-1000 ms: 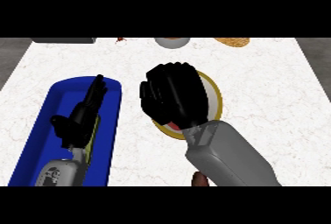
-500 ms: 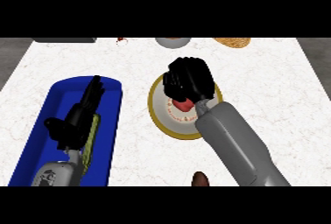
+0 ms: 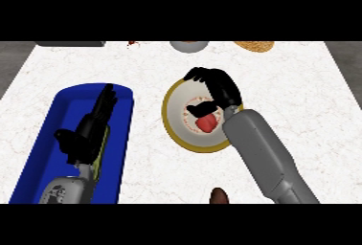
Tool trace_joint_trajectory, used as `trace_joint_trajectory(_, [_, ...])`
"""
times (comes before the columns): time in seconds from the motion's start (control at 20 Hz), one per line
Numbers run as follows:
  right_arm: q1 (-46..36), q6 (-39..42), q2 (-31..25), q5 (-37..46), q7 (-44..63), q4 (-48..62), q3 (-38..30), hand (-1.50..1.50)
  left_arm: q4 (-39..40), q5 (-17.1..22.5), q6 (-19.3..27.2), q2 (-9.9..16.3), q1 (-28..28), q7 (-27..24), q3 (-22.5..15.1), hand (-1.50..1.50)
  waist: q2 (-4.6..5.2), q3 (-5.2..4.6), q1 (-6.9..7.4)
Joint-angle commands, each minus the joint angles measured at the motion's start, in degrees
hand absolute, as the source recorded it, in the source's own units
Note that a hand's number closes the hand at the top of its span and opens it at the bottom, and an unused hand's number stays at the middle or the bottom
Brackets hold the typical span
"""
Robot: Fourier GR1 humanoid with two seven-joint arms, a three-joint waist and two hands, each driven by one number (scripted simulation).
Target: Pick the bell pepper from the placemat and place it in the bowl
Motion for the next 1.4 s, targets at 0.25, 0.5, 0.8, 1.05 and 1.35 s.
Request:
trace_joint_trajectory(0.25, [0.41, -2.71, -0.6, -10.84, -14.76, -2.53, -9.07, -1.5, -0.83, -1.57, 2.36, -1.75, -0.59, 2.0, -0.81, 0.0, -0.17, 0.02, -0.51])
trace_joint_trajectory(0.5, [2.36, 0.37, 0.56, -15.27, -7.56, -9.04, -11.22, -1.5, -0.92, 0.57, -0.34, 0.69, -0.53, 1.53, 1.58, 0.0, -0.36, -0.02, -0.75])
trace_joint_trajectory(0.8, [10.36, 10.29, -3.47, -23.82, -3.24, -21.29, -14.45, -1.5, -1.85, -0.16, 0.16, -0.02, -0.58, 3.6, 0.7, 0.0, -0.58, -0.02, -1.45])
trace_joint_trajectory(1.05, [11.88, 20.23, -10.0, -31.14, -4.72, -21.02, -19.0, -1.5, -2.76, -0.4, -0.01, 0.08, 1.38, 1.64, 0.83, 0.0, -0.38, -0.01, -0.82])
trace_joint_trajectory(1.35, [18.8, 24.25, -11.11, -32.4, -11.56, -21.02, -18.34, -1.5, -5.7, 0.69, -1.7, 0.26, 2.96, 2.4, 0.61, 0.0, -0.34, -0.01, -0.54])
